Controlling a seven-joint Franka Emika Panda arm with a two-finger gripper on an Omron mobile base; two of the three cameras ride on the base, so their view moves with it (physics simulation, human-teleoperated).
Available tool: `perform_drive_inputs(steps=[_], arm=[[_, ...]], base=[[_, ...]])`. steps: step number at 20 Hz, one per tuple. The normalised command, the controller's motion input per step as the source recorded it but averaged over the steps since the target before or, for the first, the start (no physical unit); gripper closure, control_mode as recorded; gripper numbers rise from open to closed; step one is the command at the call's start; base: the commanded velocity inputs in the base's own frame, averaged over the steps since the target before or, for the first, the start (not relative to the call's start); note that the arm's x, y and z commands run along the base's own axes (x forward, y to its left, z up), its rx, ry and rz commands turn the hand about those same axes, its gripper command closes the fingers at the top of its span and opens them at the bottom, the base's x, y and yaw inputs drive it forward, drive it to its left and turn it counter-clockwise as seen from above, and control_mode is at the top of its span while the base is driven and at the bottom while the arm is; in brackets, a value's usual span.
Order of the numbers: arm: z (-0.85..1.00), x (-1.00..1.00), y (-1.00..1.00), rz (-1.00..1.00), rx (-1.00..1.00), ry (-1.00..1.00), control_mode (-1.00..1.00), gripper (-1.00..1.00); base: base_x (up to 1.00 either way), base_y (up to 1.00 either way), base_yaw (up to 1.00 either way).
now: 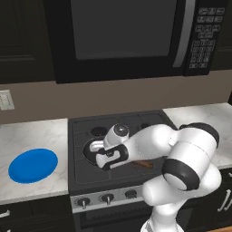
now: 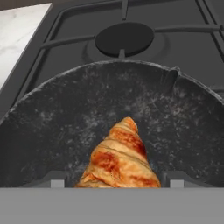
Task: Pick the croissant and place it on the pan. Then turn on the stove to warm the croissant.
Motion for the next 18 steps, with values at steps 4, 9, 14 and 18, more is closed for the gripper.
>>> perform_drive_inputs(steps=[4, 9, 14, 18], arm=[[-0.08, 0.16, 0.04, -0.04, 0.0, 0.0, -1.0, 1.0], [-0.08, 0.12, 0.07, -0.04, 0.0, 0.0, -1.0, 1.0], [-0.1, 0.13, 0.1, -0.04, 0.0, 0.0, -1.0, 1.0], [-0.14, 0.14, 0.09, -0.04, 0.0, 0.0, -1.0, 1.0]], base=[[0.0, 0.0, 0.0], [0.0, 0.0, 0.0], [0.0, 0.0, 0.0], [0.0, 0.0, 0.0]])
